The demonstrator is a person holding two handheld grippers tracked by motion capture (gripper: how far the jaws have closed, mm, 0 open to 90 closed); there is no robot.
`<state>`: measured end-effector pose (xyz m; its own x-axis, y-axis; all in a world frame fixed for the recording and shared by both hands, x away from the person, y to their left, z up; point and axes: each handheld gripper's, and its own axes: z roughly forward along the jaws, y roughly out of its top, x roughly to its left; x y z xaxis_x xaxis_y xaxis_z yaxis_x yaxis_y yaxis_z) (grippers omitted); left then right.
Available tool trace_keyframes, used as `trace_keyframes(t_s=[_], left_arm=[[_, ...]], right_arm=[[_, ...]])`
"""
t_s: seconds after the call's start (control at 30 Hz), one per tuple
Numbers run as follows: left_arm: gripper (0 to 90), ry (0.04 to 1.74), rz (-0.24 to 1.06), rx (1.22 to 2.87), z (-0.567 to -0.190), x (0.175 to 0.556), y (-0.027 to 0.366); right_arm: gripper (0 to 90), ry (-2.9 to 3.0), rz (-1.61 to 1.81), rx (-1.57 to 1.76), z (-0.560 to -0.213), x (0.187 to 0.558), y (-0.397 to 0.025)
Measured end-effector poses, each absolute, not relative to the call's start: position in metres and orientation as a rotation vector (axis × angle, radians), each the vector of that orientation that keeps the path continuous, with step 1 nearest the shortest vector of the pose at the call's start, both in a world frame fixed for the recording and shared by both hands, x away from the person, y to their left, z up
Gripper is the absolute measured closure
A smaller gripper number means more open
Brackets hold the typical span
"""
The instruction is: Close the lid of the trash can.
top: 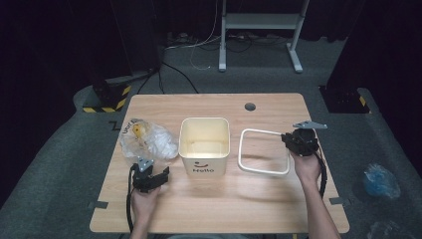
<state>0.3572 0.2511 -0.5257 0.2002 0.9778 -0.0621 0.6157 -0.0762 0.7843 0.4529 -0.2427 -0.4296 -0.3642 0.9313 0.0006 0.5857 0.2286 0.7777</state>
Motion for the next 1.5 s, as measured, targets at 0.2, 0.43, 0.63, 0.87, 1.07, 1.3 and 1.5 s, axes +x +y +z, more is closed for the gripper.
trace_keyframes(t_s=[0.2, 0.43, 0.63, 0.87, 1.07, 1.3, 1.5], left_arm=[[29.6, 1.495, 0.658, 1.778, -0.526, 0.357, 0.251], [29.6, 1.496, 0.655, 1.774, -0.526, 0.357, 0.251], [29.6, 1.495, 0.657, 1.776, -0.526, 0.357, 0.251], [29.6, 1.496, 0.655, 1.774, -0.526, 0.357, 0.251], [29.6, 1.494, 0.657, 1.776, -0.526, 0.357, 0.251], [29.6, 1.494, 0.655, 1.775, -0.526, 0.357, 0.251], [29.6, 1.493, 0.655, 1.776, -0.526, 0.357, 0.251]], right_arm=[[77.8, 2.026, 0.980, 1.396, -0.423, 0.452, -0.245], [77.8, 2.025, 0.986, 1.390, -0.416, 0.452, -0.246], [77.7, 2.030, 0.979, 1.388, -0.409, 0.452, -0.245], [77.8, 2.030, 0.989, 1.380, -0.400, 0.452, -0.243], [77.7, 2.035, 0.994, 1.365, -0.393, 0.453, -0.237], [77.8, 2.038, 0.987, 1.350, -0.386, 0.453, -0.233], [77.8, 2.036, 0.996, 1.348, -0.382, 0.453, -0.233]])
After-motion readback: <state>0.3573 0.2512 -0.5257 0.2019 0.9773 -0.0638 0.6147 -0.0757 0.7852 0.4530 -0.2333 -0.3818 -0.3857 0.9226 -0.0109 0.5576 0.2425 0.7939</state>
